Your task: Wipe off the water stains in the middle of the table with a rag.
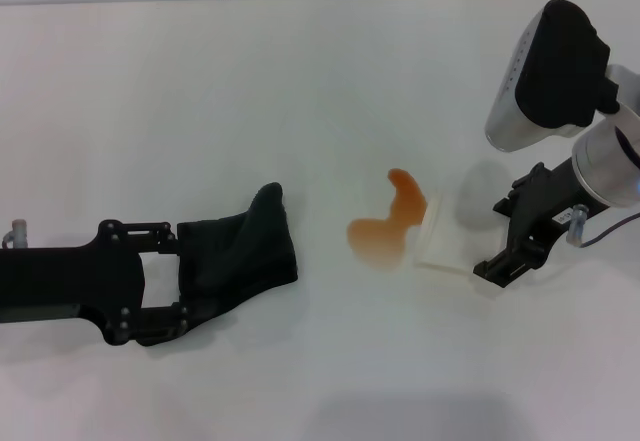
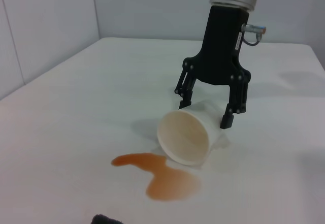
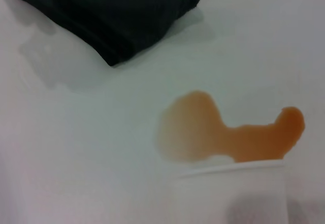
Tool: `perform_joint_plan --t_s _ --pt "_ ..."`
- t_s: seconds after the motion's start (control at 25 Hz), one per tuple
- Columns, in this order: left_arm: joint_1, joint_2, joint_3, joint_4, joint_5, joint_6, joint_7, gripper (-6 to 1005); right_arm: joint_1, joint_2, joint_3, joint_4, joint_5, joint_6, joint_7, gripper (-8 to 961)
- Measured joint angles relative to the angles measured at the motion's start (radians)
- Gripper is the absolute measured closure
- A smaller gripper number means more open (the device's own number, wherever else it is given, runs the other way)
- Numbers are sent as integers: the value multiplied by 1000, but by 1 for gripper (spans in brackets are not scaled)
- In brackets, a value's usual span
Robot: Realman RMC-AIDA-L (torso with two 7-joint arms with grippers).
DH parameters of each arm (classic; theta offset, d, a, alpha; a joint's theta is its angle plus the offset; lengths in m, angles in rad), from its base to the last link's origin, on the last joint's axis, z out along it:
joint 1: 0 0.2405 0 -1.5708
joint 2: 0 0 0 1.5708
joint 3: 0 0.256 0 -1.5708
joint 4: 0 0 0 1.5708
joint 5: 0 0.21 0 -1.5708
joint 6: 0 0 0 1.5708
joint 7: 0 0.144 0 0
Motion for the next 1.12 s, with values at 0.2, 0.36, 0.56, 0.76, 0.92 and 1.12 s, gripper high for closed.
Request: perform_joint_plan --t_s 0.2,0.36,0.56,0.76,0.92,1.12 --pt "-2 0 0 0 0 -1 0 352 11 0 2 22 0 2 1 128" --pt "-2 0 0 0 0 -9 0 352 12 0 4 26 -1 3 3 149" --pt "-5 0 0 -9 0 -11 0 352 12 0 9 27 -1 5 4 217" --pt "-6 3 0 -11 0 -12 0 352 12 -1 14 22 0 6 7 233" --pt "-6 4 0 -11 0 -12 0 352 10 -1 14 15 2 7 12 259" --pt "-6 5 0 -11 0 -12 0 352 2 -2 47 -2 7 -3 25 270"
